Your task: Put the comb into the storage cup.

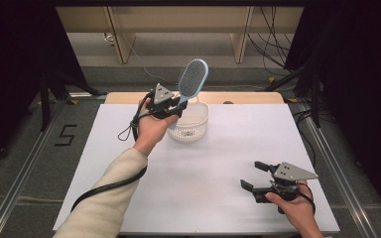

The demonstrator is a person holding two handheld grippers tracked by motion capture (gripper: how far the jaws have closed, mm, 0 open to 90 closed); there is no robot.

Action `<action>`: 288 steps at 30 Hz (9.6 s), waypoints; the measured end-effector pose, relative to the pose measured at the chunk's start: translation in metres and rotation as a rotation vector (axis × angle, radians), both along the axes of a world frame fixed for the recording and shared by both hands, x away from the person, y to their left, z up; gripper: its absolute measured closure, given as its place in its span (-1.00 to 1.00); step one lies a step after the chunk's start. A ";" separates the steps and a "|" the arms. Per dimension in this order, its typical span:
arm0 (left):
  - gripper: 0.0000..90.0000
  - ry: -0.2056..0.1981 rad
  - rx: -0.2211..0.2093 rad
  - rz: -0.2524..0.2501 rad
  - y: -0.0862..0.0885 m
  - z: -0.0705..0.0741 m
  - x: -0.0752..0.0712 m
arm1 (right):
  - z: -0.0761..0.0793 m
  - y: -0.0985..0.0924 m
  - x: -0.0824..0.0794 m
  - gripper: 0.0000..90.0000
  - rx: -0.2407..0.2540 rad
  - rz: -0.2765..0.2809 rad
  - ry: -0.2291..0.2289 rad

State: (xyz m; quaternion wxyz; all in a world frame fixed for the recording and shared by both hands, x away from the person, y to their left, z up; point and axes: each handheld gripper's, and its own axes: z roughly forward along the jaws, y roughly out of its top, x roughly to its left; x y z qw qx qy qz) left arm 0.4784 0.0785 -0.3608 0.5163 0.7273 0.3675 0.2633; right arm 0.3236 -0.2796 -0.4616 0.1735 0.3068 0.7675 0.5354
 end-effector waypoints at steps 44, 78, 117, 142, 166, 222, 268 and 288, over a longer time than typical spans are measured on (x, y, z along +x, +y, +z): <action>0.55 -0.004 0.010 0.006 -0.005 0.004 0.015 | 0.000 0.000 0.000 -0.66 0.006 0.001 0.005; 0.55 0.003 0.007 0.011 -0.011 0.001 0.028 | -0.001 0.000 0.001 -0.66 0.008 0.003 0.005; 0.55 0.015 0.012 0.006 -0.016 -0.003 0.038 | -0.001 -0.001 0.001 -0.66 0.010 0.004 0.004; 0.55 0.025 0.015 -0.001 -0.020 -0.008 0.045 | -0.001 -0.001 0.002 -0.66 0.016 0.007 0.002; 0.55 0.039 0.024 0.001 -0.023 -0.016 0.050 | -0.001 -0.001 0.002 -0.66 0.016 0.008 0.003; 0.55 0.025 0.084 -0.067 -0.023 -0.036 0.060 | -0.002 -0.001 0.002 -0.66 0.017 0.010 0.009; 0.55 0.038 0.094 -0.146 -0.026 -0.051 0.065 | -0.002 -0.001 0.003 -0.66 0.022 0.009 0.012; 0.55 0.051 0.093 -0.147 -0.026 -0.057 0.067 | -0.003 -0.001 0.003 -0.66 0.021 0.010 0.012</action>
